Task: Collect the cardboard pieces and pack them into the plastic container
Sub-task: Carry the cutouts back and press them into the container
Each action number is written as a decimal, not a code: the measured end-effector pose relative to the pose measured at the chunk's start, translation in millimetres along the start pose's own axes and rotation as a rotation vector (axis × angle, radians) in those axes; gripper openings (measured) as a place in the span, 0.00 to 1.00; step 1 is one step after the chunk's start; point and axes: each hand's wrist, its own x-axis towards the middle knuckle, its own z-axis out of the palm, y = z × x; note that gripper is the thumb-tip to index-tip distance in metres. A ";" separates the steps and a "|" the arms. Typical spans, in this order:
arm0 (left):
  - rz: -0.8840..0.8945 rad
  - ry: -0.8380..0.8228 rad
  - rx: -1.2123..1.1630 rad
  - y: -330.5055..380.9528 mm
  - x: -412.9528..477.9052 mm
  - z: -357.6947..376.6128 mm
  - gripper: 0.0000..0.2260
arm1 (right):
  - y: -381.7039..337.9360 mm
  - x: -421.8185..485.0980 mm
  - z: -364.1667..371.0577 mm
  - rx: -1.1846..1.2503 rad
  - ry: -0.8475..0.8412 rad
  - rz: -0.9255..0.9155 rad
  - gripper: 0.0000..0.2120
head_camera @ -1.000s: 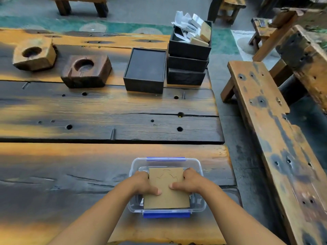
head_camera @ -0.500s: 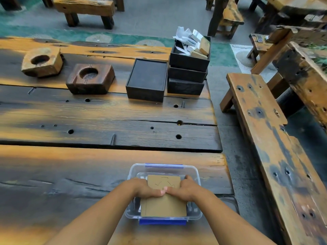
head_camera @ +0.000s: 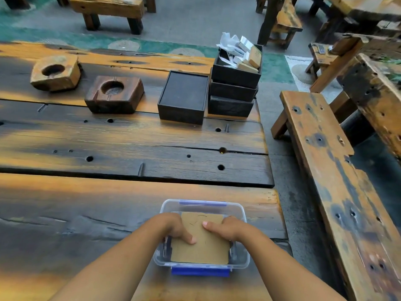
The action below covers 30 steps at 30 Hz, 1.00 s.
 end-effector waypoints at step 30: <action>0.050 0.099 0.268 -3.9 -4.2 2.0 0.34 | 0.5 -2.9 3.8 -0.104 0.062 -0.116 0.45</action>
